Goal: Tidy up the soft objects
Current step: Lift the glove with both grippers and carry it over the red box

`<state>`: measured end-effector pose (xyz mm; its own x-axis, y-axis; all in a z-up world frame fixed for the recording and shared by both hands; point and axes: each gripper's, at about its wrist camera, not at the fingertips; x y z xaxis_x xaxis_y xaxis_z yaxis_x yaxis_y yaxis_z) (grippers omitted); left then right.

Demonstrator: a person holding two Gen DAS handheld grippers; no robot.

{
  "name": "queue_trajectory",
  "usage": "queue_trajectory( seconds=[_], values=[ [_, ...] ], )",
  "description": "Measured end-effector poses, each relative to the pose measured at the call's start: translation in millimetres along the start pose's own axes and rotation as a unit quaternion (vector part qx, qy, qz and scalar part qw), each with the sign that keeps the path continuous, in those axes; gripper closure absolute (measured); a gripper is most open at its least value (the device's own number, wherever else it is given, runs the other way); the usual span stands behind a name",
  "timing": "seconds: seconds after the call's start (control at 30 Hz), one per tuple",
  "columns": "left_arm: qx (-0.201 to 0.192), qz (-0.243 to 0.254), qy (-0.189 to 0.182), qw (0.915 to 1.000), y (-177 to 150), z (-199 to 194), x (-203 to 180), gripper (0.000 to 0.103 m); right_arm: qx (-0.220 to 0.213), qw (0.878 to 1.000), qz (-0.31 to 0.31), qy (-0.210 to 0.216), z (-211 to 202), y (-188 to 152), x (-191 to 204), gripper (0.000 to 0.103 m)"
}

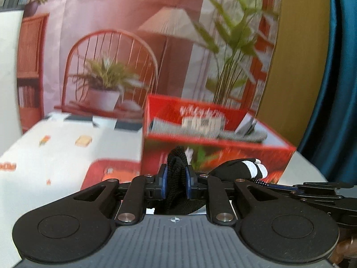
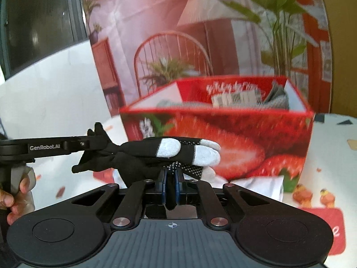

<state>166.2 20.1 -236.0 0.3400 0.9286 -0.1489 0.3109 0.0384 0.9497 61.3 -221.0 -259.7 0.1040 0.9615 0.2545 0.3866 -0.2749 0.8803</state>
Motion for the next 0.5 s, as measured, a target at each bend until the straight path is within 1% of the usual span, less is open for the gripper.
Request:
queue_trajectory(
  seconds=[0.13,0.23,0.3,0.4,0.5],
  values=[
    [-0.026,0.005,-0.012,0.9996,25.9,-0.4,-10.4,0.086,-0.032,0.999,0.001,-0.003,-7.7,24.0,-4.0,0.096],
    [-0.046,0.005,-0.022,0.9987,46.5,4.1,-17.6,0.086,-0.053,0.999,0.001,-0.006,-10.7,46.4,-8.2,0.096],
    [-0.06,0.014,-0.024,0.9978,59.8,8.9,-24.2,0.086,-0.063,0.998,-0.007,-0.009,-9.7,64.1,-11.4,0.096],
    [-0.083,0.027,-0.025,0.9959,80.5,21.1,-34.1,0.086,-0.075,0.997,-0.027,-0.014,-5.4,90.8,-15.8,0.096],
    [-0.091,0.032,-0.026,0.995,99.9,40.4,-40.4,0.086,-0.085,0.995,-0.038,-0.02,3.8,116.7,-21.8,0.096]
  ],
)
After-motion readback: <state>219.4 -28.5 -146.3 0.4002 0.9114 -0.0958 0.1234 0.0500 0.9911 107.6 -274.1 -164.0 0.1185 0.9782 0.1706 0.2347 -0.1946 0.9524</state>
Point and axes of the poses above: each gripper's, at about its wrist camera, not at the fingertips, and z roughly the way its jaws point, x to its left, y to its top, and after that the axes turned 6 degrees about -x, right-handed
